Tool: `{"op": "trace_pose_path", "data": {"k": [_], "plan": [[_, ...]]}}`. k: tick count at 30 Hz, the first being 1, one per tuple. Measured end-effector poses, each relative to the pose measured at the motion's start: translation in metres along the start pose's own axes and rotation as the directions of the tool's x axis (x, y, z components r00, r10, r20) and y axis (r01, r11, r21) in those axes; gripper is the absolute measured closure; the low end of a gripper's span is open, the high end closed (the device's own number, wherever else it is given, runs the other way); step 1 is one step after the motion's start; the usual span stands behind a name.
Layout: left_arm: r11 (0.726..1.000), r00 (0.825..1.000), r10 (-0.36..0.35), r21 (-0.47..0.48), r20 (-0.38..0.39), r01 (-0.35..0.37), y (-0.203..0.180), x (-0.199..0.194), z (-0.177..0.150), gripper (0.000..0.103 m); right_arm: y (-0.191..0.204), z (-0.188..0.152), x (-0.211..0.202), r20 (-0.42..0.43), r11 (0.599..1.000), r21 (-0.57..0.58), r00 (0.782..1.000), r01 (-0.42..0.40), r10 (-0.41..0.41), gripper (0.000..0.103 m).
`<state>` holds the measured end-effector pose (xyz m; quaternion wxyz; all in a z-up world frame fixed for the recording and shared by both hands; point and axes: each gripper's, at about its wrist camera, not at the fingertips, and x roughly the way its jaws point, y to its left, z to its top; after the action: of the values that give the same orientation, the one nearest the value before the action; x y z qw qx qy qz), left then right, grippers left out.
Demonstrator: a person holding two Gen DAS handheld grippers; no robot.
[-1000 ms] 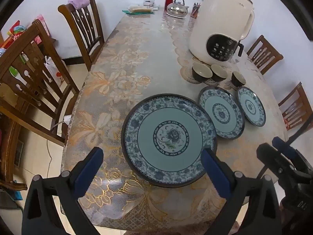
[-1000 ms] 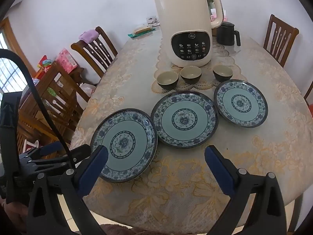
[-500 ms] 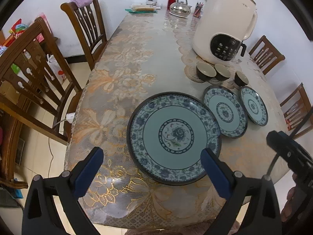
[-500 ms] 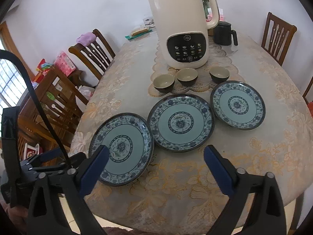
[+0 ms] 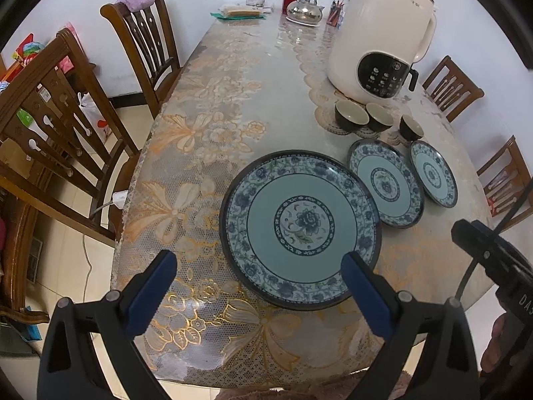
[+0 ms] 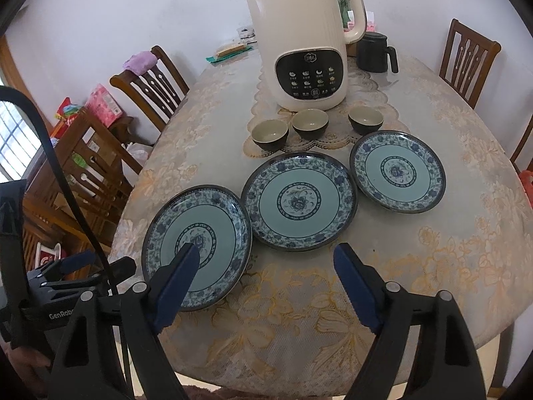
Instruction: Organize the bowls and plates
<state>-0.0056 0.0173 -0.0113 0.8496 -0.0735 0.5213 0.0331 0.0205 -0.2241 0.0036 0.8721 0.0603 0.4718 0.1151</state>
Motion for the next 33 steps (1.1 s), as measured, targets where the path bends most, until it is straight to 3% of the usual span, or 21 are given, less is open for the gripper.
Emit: {"op": "trace_pose_path", "data": {"k": [4,22,33], "plan": [[1.000,1.000,-0.001,-0.001,-0.009,0.001,0.004,0.003,0.000,0.002,0.002,-0.002,0.005,-0.018,1.000,-0.010,1.000,-0.003,0.003,0.018],[1.000,0.999,-0.002,0.001,-0.043,0.002,0.020,0.020,0.007,0.003,0.014,-0.003,0.027,-0.070,0.999,-0.035,0.997,-0.038,0.035,0.047],[0.999,0.995,-0.039,0.008,-0.092,0.040,0.025,0.042,0.018,0.012,0.019,0.006,0.054,-0.121,0.997,-0.080,0.993,-0.023,0.014,0.064]]}}
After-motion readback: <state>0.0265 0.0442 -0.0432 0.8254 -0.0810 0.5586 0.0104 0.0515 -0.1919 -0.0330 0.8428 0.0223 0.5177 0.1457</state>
